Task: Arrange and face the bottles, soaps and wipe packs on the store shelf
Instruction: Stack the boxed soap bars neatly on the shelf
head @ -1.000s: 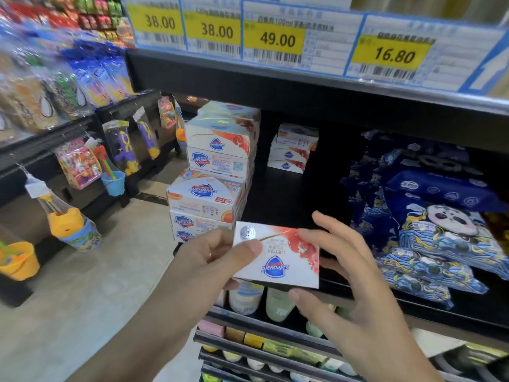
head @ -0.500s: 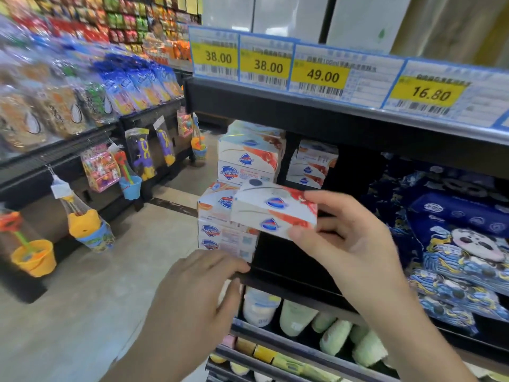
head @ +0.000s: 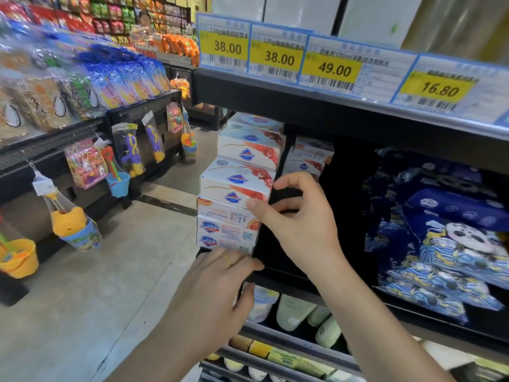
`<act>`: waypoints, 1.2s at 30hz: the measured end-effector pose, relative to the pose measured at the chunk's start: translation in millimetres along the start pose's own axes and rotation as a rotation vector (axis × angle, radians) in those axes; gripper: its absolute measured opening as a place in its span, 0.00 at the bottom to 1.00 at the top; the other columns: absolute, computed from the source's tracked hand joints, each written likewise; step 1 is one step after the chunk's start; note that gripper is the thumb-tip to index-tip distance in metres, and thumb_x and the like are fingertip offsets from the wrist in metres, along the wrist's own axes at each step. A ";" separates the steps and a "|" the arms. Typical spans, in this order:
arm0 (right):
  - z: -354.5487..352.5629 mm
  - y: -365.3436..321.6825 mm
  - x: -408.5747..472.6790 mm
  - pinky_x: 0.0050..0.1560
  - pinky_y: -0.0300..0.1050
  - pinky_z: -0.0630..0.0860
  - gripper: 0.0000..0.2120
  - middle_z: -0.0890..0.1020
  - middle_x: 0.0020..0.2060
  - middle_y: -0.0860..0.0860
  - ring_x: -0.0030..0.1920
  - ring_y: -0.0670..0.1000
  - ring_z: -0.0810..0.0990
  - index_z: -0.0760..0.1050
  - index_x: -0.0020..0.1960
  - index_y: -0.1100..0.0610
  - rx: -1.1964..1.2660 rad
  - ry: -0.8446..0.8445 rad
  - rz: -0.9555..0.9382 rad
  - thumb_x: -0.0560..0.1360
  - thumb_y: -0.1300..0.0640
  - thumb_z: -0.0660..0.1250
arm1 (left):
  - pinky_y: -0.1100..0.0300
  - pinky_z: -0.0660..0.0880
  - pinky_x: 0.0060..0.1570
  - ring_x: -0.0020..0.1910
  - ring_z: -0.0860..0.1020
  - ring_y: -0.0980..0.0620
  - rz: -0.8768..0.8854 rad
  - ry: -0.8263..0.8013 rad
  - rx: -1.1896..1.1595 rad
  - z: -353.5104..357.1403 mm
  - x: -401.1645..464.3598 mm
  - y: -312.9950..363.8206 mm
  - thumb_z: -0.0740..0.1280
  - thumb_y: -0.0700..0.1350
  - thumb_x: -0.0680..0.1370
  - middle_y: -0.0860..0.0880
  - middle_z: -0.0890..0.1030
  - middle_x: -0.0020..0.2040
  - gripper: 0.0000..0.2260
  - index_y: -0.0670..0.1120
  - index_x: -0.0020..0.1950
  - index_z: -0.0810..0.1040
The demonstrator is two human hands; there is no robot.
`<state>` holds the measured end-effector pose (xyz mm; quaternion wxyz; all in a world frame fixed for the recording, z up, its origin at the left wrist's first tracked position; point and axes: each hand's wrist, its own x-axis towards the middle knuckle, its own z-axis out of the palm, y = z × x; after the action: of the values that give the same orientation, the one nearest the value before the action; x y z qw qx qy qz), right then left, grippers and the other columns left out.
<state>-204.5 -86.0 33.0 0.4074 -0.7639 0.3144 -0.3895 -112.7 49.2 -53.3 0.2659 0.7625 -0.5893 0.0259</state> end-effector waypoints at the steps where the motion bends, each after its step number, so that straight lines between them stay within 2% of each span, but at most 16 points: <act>1: -3.9 -0.7 -1.0 0.45 0.44 0.82 0.17 0.79 0.56 0.42 0.46 0.45 0.83 0.74 0.50 0.43 0.002 0.004 0.012 0.69 0.42 0.79 | 0.62 0.74 0.54 0.55 0.75 0.58 0.007 0.002 0.003 1.3 1.5 -1.1 0.60 0.54 0.77 0.62 0.79 0.54 0.15 0.59 0.62 0.77; 4: -21.9 5.9 3.3 0.49 0.46 0.81 0.12 0.82 0.51 0.42 0.47 0.45 0.82 0.78 0.48 0.44 0.054 0.074 0.124 0.72 0.38 0.73 | 0.63 0.72 0.54 0.56 0.75 0.59 0.008 0.001 -0.007 4.7 4.8 -6.1 0.62 0.53 0.77 0.63 0.79 0.55 0.13 0.60 0.61 0.77; 6: -32.2 18.2 18.8 0.49 0.44 0.80 0.07 0.83 0.49 0.43 0.48 0.46 0.81 0.78 0.48 0.45 0.006 0.134 0.168 0.75 0.44 0.73 | 0.64 0.72 0.55 0.57 0.75 0.59 0.014 0.018 -0.020 9.0 6.6 -10.5 0.68 0.51 0.77 0.63 0.78 0.55 0.13 0.61 0.61 0.77; 8: -37.7 32.3 42.4 0.46 0.37 0.74 0.07 0.79 0.56 0.44 0.50 0.45 0.78 0.77 0.52 0.46 -0.176 0.171 0.180 0.76 0.50 0.73 | 0.63 0.73 0.55 0.57 0.75 0.59 0.013 0.026 -0.028 11.2 8.3 -12.3 0.72 0.50 0.76 0.63 0.78 0.55 0.14 0.61 0.61 0.78; 11: -36.4 50.4 86.8 0.56 0.42 0.74 0.16 0.70 0.65 0.50 0.50 0.46 0.73 0.73 0.61 0.44 -0.410 0.173 0.237 0.76 0.52 0.73 | 0.62 0.74 0.54 0.57 0.75 0.59 0.021 0.034 -0.039 11.7 11.2 -15.6 0.73 0.48 0.75 0.64 0.78 0.54 0.15 0.61 0.60 0.79; 14: -26.1 66.3 127.1 0.67 0.55 0.75 0.28 0.61 0.74 0.54 0.68 0.59 0.72 0.66 0.73 0.43 -0.627 0.183 0.273 0.76 0.52 0.72 | 0.62 0.74 0.53 0.56 0.75 0.60 0.058 0.031 -0.071 12.0 13.5 -24.3 0.74 0.47 0.75 0.66 0.78 0.54 0.16 0.62 0.59 0.79; 17: -21.6 76.1 157.4 0.71 0.55 0.71 0.36 0.51 0.80 0.53 0.75 0.63 0.65 0.60 0.78 0.42 -0.703 0.152 0.280 0.75 0.56 0.72 | 0.65 0.73 0.54 0.57 0.74 0.62 0.076 0.010 -0.134 11.0 14.6 -33.3 0.73 0.48 0.76 0.69 0.77 0.54 0.15 0.65 0.59 0.78; 21: -23.6 90.3 188.7 0.76 0.54 0.65 0.43 0.40 0.82 0.50 0.80 0.61 0.57 0.51 0.82 0.39 -0.807 0.041 0.294 0.77 0.56 0.73 | 0.68 0.71 0.55 0.62 0.73 0.64 0.076 -0.013 -0.264 9.9 17.0 -44.0 0.72 0.49 0.78 0.71 0.76 0.55 0.15 0.67 0.58 0.78; 23: -21.4 100.8 200.2 0.76 0.51 0.65 0.41 0.43 0.83 0.50 0.80 0.60 0.58 0.52 0.82 0.39 -0.797 -0.008 0.266 0.78 0.57 0.71 | 0.69 0.71 0.56 0.63 0.73 0.64 0.096 -0.026 -0.274 7.5 17.5 -46.4 0.72 0.49 0.78 0.71 0.76 0.56 0.15 0.68 0.58 0.77; 25: -20.1 111.9 207.9 0.70 0.47 0.70 0.32 0.56 0.81 0.50 0.76 0.58 0.66 0.60 0.79 0.40 -0.696 0.019 0.204 0.80 0.55 0.68 | 0.68 0.71 0.56 0.63 0.72 0.64 0.114 -0.043 -0.295 4.8 17.1 -47.9 0.72 0.49 0.78 0.72 0.76 0.57 0.15 0.68 0.59 0.76; 27: -19.8 118.9 209.5 0.64 0.48 0.76 0.23 0.71 0.70 0.48 0.70 0.57 0.74 0.67 0.75 0.42 -0.733 0.113 0.114 0.82 0.49 0.66 | 0.67 0.71 0.58 0.64 0.72 0.65 0.123 -0.052 -0.310 2.8 17.5 -49.0 0.72 0.50 0.78 0.72 0.75 0.57 0.15 0.68 0.60 0.76; 28: -20.1 120.9 208.8 0.63 0.50 0.78 0.20 0.74 0.65 0.48 0.66 0.57 0.77 0.70 0.73 0.42 -0.781 0.152 0.071 0.82 0.48 0.65 | 0.67 0.71 0.58 0.65 0.71 0.65 0.125 -0.061 -0.312 2.2 17.8 -49.7 0.71 0.50 0.78 0.73 0.75 0.58 0.16 0.68 0.61 0.76; 29: -20.6 121.6 207.4 0.62 0.50 0.79 0.20 0.74 0.63 0.50 0.63 0.57 0.79 0.71 0.72 0.43 -0.826 0.176 0.046 0.81 0.49 0.65 | 0.67 0.71 0.58 0.65 0.71 0.65 0.128 -0.069 -0.312 1.9 18.3 -49.9 0.71 0.50 0.78 0.73 0.74 0.58 0.16 0.69 0.61 0.75; 32: -20.0 117.6 201.2 0.61 0.47 0.78 0.21 0.72 0.68 0.55 0.61 0.58 0.79 0.74 0.71 0.44 -0.867 0.250 0.018 0.80 0.57 0.67 | 0.67 0.71 0.58 0.65 0.71 0.65 0.122 -0.086 -0.315 0.4 18.9 -50.2 0.71 0.50 0.78 0.73 0.74 0.59 0.18 0.70 0.61 0.73; 34: -15.2 112.0 192.0 0.63 0.44 0.76 0.19 0.72 0.70 0.55 0.64 0.57 0.78 0.75 0.71 0.46 -0.812 0.324 0.024 0.82 0.59 0.63 | 0.67 0.71 0.59 0.65 0.70 0.66 0.106 -0.100 -0.324 -2.2 19.1 -48.4 0.71 0.51 0.78 0.74 0.73 0.59 0.18 0.71 0.61 0.73; 36: -9.5 101.8 172.3 0.66 0.38 0.68 0.18 0.73 0.72 0.54 0.69 0.53 0.73 0.75 0.72 0.47 -0.725 0.404 0.062 0.84 0.57 0.60 | 0.66 0.71 0.59 0.66 0.70 0.66 0.089 -0.121 -0.327 -5.4 19.5 -46.4 0.72 0.51 0.78 0.74 0.73 0.60 0.18 0.72 0.61 0.73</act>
<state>-143.2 -275.0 6.5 0.0536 -0.7562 0.5277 -0.3831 -62.9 41.9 -59.2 0.3491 0.6825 -0.6336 -0.1045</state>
